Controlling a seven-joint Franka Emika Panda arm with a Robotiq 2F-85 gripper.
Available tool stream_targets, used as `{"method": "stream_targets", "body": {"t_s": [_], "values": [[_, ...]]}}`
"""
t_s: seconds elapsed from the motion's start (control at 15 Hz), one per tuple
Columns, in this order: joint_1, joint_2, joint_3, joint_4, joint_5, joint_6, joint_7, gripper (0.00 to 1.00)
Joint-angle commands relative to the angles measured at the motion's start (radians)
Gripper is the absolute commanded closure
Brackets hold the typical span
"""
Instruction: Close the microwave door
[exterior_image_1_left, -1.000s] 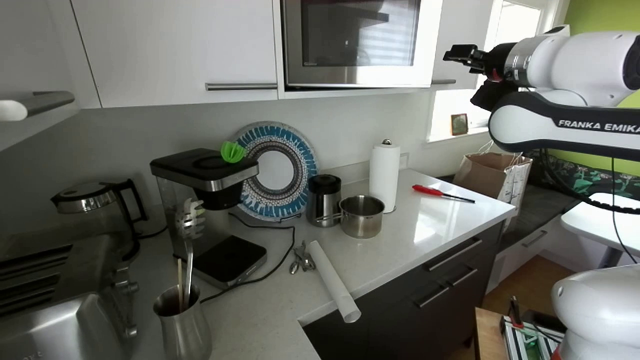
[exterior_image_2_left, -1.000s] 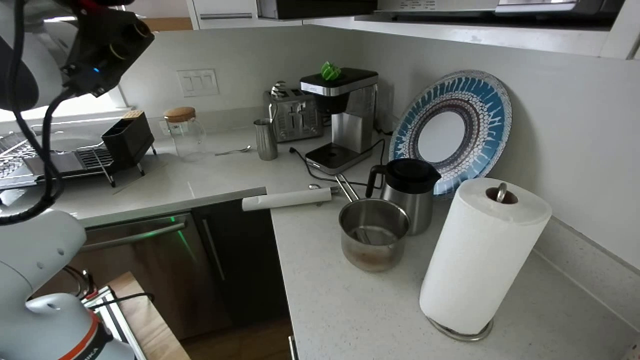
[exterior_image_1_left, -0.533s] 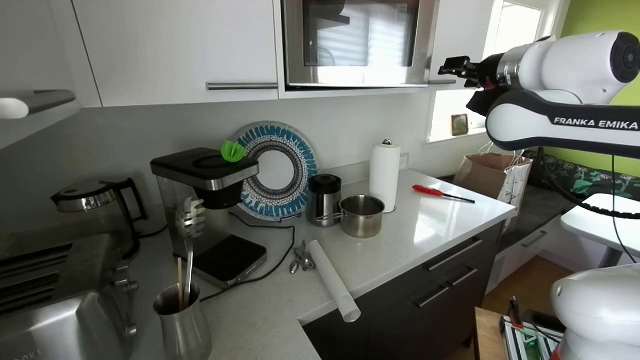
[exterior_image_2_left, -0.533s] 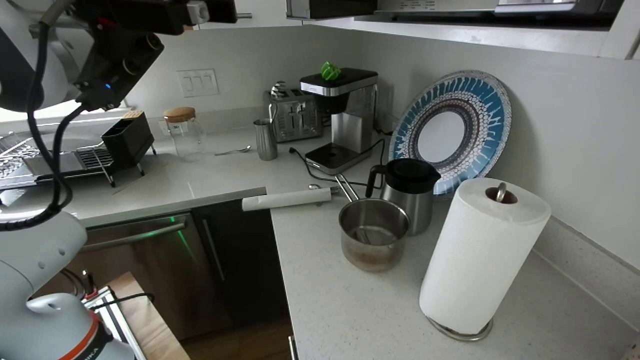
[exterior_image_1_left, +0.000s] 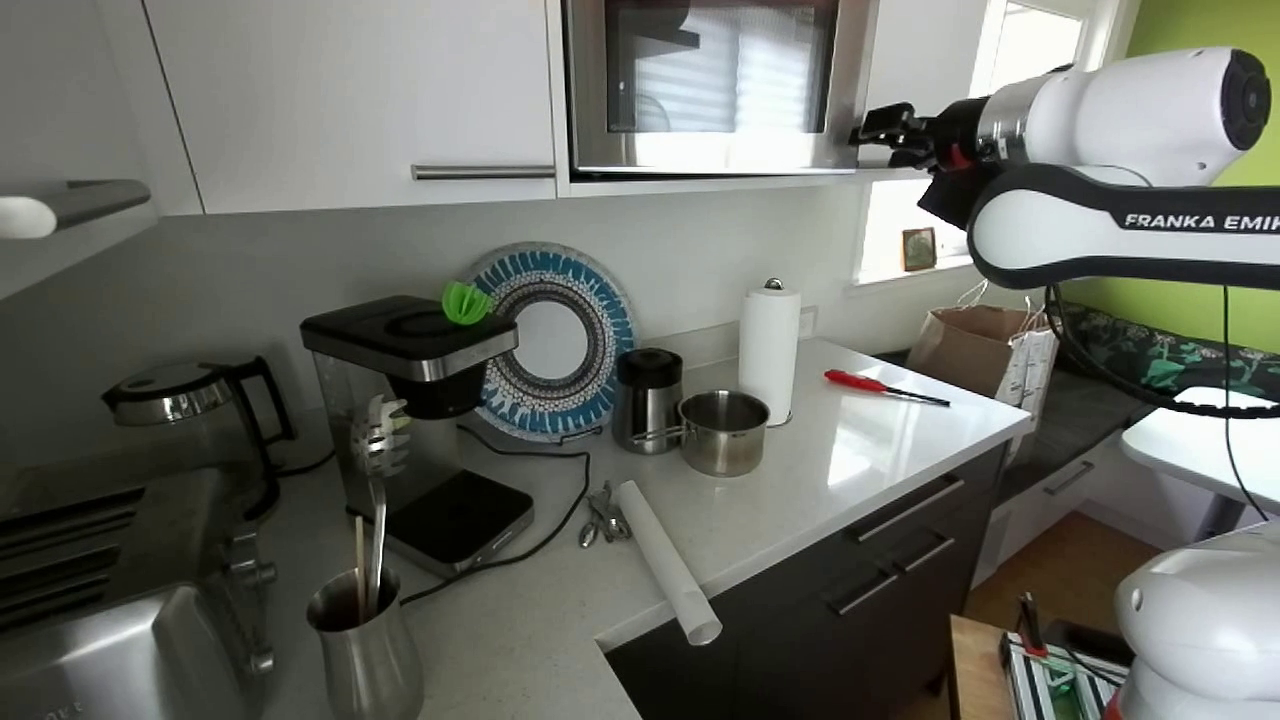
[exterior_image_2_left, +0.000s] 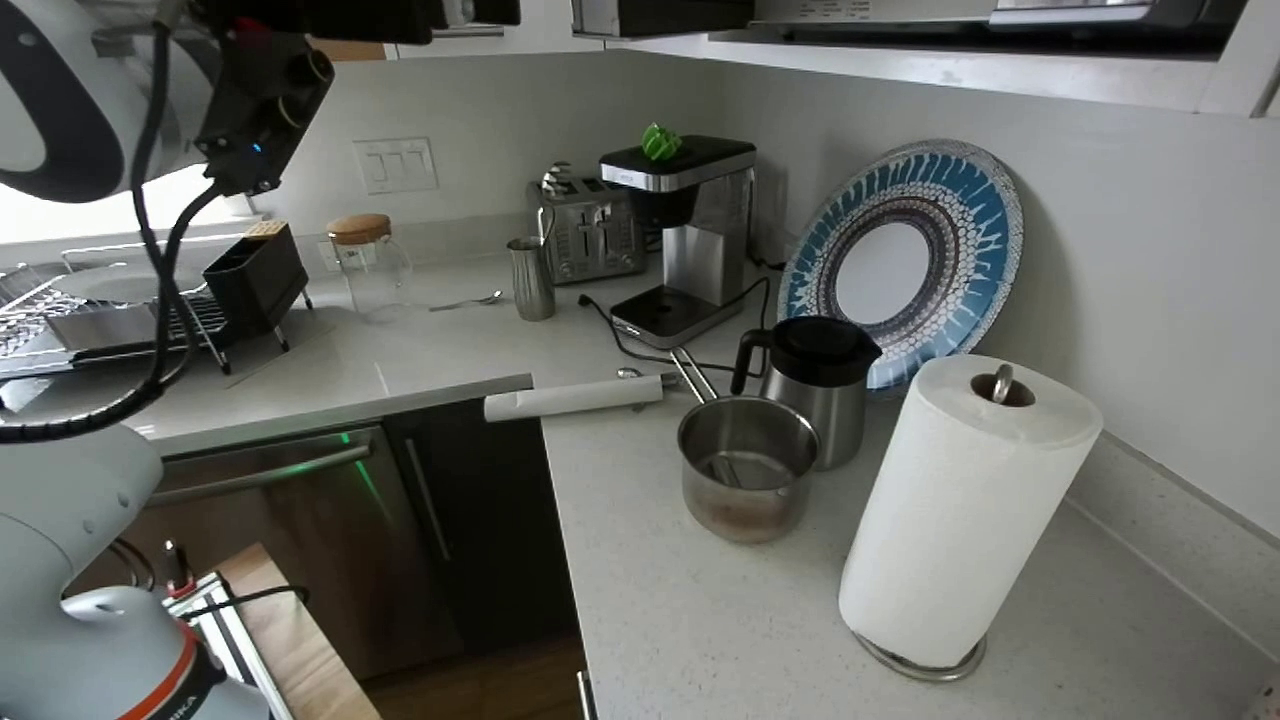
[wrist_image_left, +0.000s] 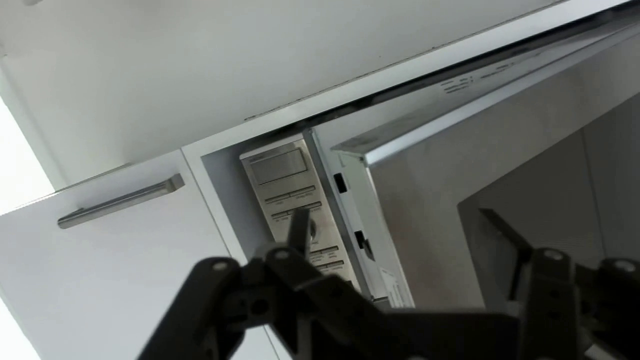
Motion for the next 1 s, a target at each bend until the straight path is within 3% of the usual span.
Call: {"method": "stream_targets", "body": {"t_s": [0.0, 0.27, 0.4, 0.47, 0.67, 0.8, 0.87, 0.93], "values": [[-0.001, 0.089, 0.009, 0.070, -0.006, 0.032, 0.009, 0.50], [-0.062, 0.049, 0.075, 0.056, -0.001, 0.039, 0.045, 0.81], [-0.126, -0.004, 0.134, 0.016, 0.018, 0.108, 0.081, 0.94], [-0.192, -0.029, 0.183, -0.003, 0.040, 0.171, 0.113, 1.00], [-0.368, -0.041, 0.299, 0.018, 0.126, 0.245, 0.152, 1.00], [-0.432, -0.021, 0.347, 0.037, 0.158, 0.252, 0.143, 1.00], [-0.448, -0.010, 0.359, 0.050, 0.166, 0.225, 0.139, 1.00], [-0.390, -0.016, 0.323, 0.035, 0.152, 0.234, 0.107, 1.00]]}}
